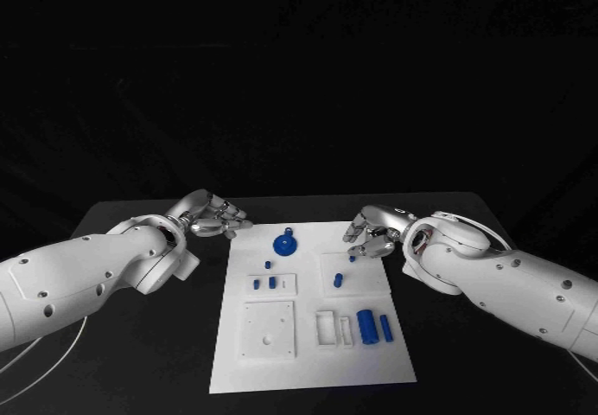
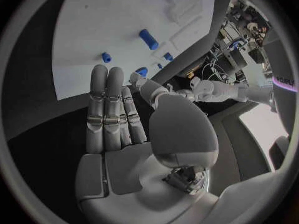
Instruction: Assemble the parts on the task board
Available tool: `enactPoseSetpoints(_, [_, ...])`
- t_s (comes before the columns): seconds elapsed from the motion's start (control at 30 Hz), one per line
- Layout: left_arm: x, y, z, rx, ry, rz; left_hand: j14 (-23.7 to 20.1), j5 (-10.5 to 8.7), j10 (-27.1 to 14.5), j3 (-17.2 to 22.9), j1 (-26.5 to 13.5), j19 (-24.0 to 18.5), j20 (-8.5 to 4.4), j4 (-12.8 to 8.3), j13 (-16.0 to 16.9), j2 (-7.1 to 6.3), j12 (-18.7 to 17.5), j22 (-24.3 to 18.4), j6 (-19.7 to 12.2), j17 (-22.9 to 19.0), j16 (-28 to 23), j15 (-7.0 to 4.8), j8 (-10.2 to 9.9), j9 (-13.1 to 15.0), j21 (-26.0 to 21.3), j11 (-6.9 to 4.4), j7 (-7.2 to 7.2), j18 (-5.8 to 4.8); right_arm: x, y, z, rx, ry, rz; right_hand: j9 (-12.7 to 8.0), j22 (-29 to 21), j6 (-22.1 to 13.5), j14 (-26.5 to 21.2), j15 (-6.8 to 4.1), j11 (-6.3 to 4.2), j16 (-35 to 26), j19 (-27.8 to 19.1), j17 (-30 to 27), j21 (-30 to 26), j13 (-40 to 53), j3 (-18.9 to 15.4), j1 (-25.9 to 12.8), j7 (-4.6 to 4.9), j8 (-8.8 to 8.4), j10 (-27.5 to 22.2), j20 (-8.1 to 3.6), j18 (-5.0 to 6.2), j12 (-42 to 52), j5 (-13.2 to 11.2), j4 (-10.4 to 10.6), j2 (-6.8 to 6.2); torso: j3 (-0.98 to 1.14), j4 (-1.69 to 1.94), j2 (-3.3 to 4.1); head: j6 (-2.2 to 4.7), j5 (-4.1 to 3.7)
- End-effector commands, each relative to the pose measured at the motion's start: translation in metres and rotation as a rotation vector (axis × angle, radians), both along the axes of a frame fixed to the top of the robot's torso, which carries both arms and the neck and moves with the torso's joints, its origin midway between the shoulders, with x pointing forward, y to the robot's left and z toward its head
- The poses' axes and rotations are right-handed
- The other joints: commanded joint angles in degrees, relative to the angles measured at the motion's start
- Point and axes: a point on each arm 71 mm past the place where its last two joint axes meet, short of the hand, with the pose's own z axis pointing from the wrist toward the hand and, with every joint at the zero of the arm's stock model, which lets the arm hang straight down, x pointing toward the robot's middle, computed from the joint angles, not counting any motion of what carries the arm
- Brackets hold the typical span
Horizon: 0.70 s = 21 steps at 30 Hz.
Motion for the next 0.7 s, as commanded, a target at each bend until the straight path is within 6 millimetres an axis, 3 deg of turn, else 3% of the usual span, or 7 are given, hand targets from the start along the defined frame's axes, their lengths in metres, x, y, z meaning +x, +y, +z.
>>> enactPoseSetpoints(0.03, [0.000, 0.004, 0.004, -0.232, 0.031, 0.082, -0.19, 0.02, -0.72, -0.02, -0.67, -0.97, 0.61, 0.13, -0.07, 0.14, 0.07, -4.54, 0.14, -0.84, -5.04, 0.76, 0.20, -0.02, -0.15, 0.10, 0.26, -1.26, 0.000, -0.002, -0.002, -0.119, -0.073, -0.042, -0.04, 1.47, -0.32, 0.91, 0.28, -0.08, 2.36, 0.54, 1.95, 0.77, -0.03, 0.47, 0.24, -0.26, -0.10, -0.27, 0.03, 0.59, -0.15, -0.49, 1.25, -1.00, -0.05, -0.07, -0.03, 0.07, 0.00])
enactPoseSetpoints(0.07, [0.000, 0.004, 0.004, -0.270, 0.032, 0.077, 2.05, 0.03, -0.63, 0.03, -0.92, -1.41, 1.11, -0.04, -0.07, 0.84, 0.06, -11.40, 0.21, -0.90, -11.15, 1.06, 0.18, -0.03, 0.96, 0.11, 0.25, -0.95, -0.001, -0.002, -0.003, -0.130, -0.077, -0.043, -0.04, 2.31, -0.36, 0.57, 0.28, -0.11, 3.26, 0.54, 2.57, 0.91, -0.04, 0.75, 0.49, -0.29, -0.10, -0.19, 0.00, 0.53, -0.17, -0.57, 1.76, -1.47, -0.06, -0.08, 0.01, 0.12, 0.02])
enactPoseSetpoints(0.17, [-0.002, 0.002, 0.007, -0.331, 0.014, 0.061, 3.17, -0.18, 0.00, -0.87, -1.27, 0.43, 0.81, -0.51, -0.09, 2.51, 0.00, -15.25, 0.22, 0.02, -12.92, 0.89, 0.30, 0.02, 0.18, -0.03, 0.15, -1.25, -0.001, -0.001, -0.009, -0.148, -0.077, -0.042, -0.02, 4.13, -0.47, 0.07, 0.17, -0.13, 4.25, 0.47, 2.88, 0.57, -0.02, 1.66, 0.83, -0.25, -0.06, -0.06, -0.13, 0.47, -0.14, -0.73, 2.62, -2.10, -0.08, -0.11, 0.09, 0.22, 0.09])
enactPoseSetpoints(0.3, [-0.004, 0.000, 0.010, -0.372, -0.009, 0.042, 3.24, -0.02, 0.10, -1.52, -1.44, 0.83, 0.83, -1.25, -0.08, 3.57, 0.05, -18.60, 0.20, 0.58, -13.92, 0.94, 0.18, -0.03, 0.24, -0.06, 0.16, -1.39, -0.002, 0.001, -0.016, -0.171, -0.078, -0.039, -0.02, 5.84, -0.56, 0.02, 0.09, -0.12, 4.44, 0.70, 2.67, -0.12, -0.04, 2.58, 0.96, -0.15, -0.04, -0.03, -0.24, 0.50, -0.19, -0.90, 2.96, -2.53, -0.17, -0.05, 0.06, 0.15, 0.06])
enactPoseSetpoints(0.4, [-0.004, -0.001, 0.011, -0.386, -0.012, 0.033, 3.11, 0.03, 0.02, -1.59, -1.44, 0.86, 0.84, -1.41, -0.07, 3.66, 0.06, -19.12, 0.15, 0.61, -14.01, 0.98, 0.19, -0.03, 0.27, -0.04, 0.18, -1.39, -0.002, 0.003, -0.019, -0.183, -0.080, -0.036, -0.04, 6.81, -0.56, 0.04, 0.04, -0.17, 4.78, 0.88, 2.81, -0.53, -0.03, 2.92, 1.04, -0.13, -0.10, 0.16, -0.25, 0.50, -0.15, -0.87, 3.05, -2.58, -0.08, 0.06, 0.09, 0.13, 0.07])
enactPoseSetpoints(0.43, [-0.005, -0.002, 0.011, -0.388, -0.012, 0.030, 3.05, -0.04, -0.08, -1.96, -1.69, 1.50, 0.86, -1.88, -0.06, 4.02, 0.08, -22.41, 0.08, 0.86, -14.01, 1.01, 0.22, -0.01, 0.45, -0.01, 0.17, -1.40, -0.002, 0.004, -0.020, -0.188, -0.080, -0.035, -0.03, 7.24, -0.46, 0.08, -0.01, -0.26, 5.00, 1.18, 2.93, -0.44, -0.03, 3.22, 0.97, -0.15, -0.09, 0.48, -0.29, 0.50, -0.15, -0.75, 3.10, -2.54, -0.04, 0.05, 0.11, 0.12, 0.08])
enactPoseSetpoints(0.7, [-0.005, -0.003, 0.011, -0.394, -0.011, 0.026, 3.09, 0.23, -0.12, -1.90, -1.53, 1.99, 0.84, -2.16, -0.07, 4.39, 0.06, -24.02, -0.28, 0.96, -14.00, 0.98, 0.30, 0.02, 0.61, -0.01, 0.22, -1.39, -0.003, 0.010, -0.028, -0.206, -0.071, -0.017, -0.01, 10.21, 0.25, -0.02, -0.17, -0.52, 7.06, 1.48, 4.06, -0.19, -0.03, 5.03, 0.45, -0.38, -0.10, 1.38, -0.52, 0.31, -0.16, -0.79, 2.97, -2.73, -0.04, 0.08, 0.16, -0.06, 0.22])
